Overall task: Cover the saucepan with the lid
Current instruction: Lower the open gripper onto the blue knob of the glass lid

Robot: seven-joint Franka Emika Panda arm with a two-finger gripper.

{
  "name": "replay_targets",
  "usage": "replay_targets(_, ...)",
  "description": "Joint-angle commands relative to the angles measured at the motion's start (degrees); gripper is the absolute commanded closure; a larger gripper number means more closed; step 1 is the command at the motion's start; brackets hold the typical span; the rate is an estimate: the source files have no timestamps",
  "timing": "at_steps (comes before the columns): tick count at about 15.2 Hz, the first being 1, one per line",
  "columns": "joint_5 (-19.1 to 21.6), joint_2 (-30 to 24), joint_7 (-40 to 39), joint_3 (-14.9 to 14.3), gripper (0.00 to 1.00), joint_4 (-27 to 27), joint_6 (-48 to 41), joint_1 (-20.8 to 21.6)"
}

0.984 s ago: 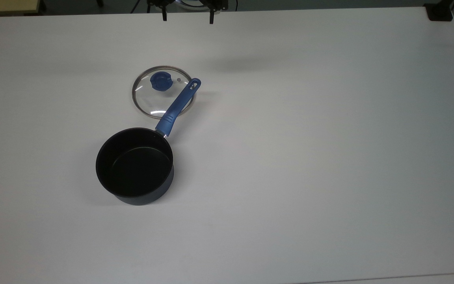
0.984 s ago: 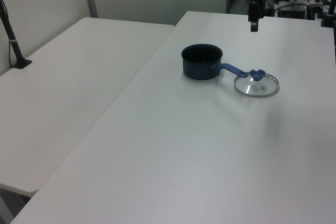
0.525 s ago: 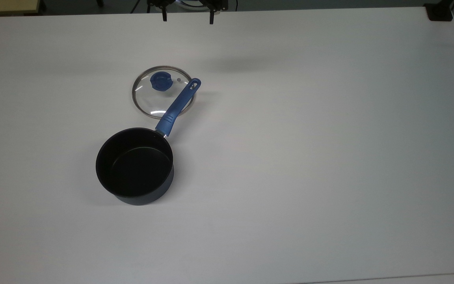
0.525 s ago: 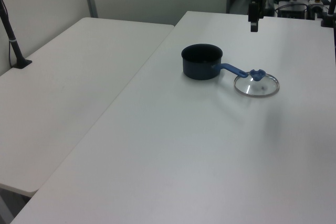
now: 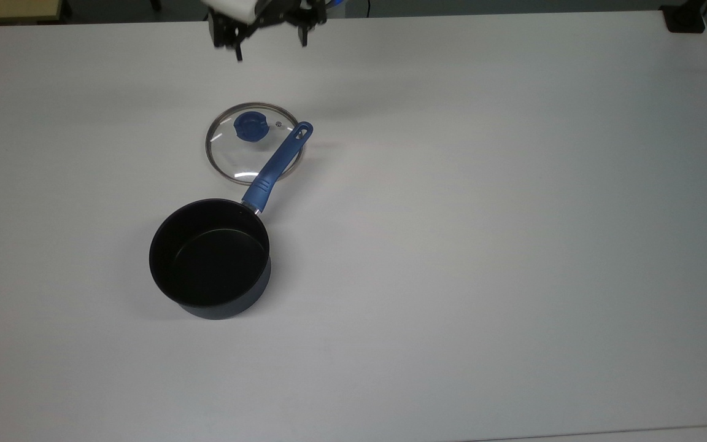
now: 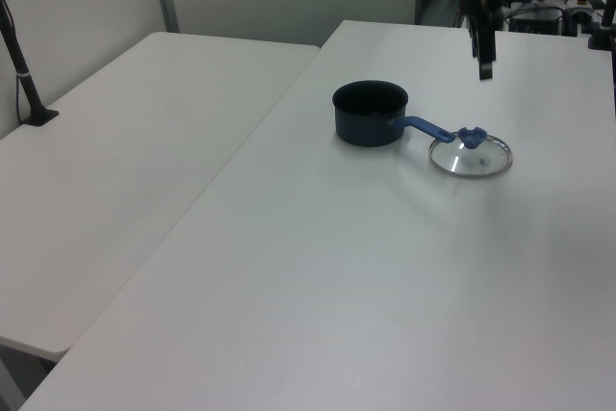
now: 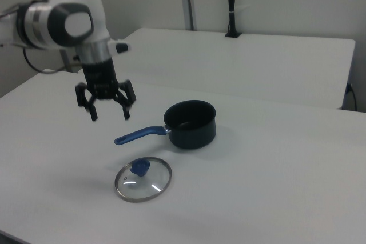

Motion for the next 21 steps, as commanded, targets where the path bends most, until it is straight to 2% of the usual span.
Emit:
replay_targets(1, -1.61, -5.6, -5.76, -0.21, 0.0, -14.44, 10.87, -2.13)
replay_targets(6, -2.14, -3.15, -8.67, -0.3, 0.0, -21.05, 23.0, -5.04)
replay_targets(10, -2.23, 1.15, -8.67, -0.38, 0.0, -20.96, 28.02, -7.06)
replay_targets(13, -2.14, 3.8, -8.15, -0.3, 0.07, -20.96, 31.01, -7.06)
replay_targets(15, -2.05, 4.94, -7.97, -0.3, 0.07, -20.88, 32.51, -7.24)
replay_targets(19, -0.48, 5.74, -5.44, -0.3, 0.16, -20.7, 33.48, -7.76)
replay_targets(20, 0.14, 5.74, -4.46, -0.3, 0.21, -20.7, 33.57, -7.77)
replay_targets(21, 0.67, 5.65, -4.19, -0.3, 0.32, -20.7, 33.57, -7.77)
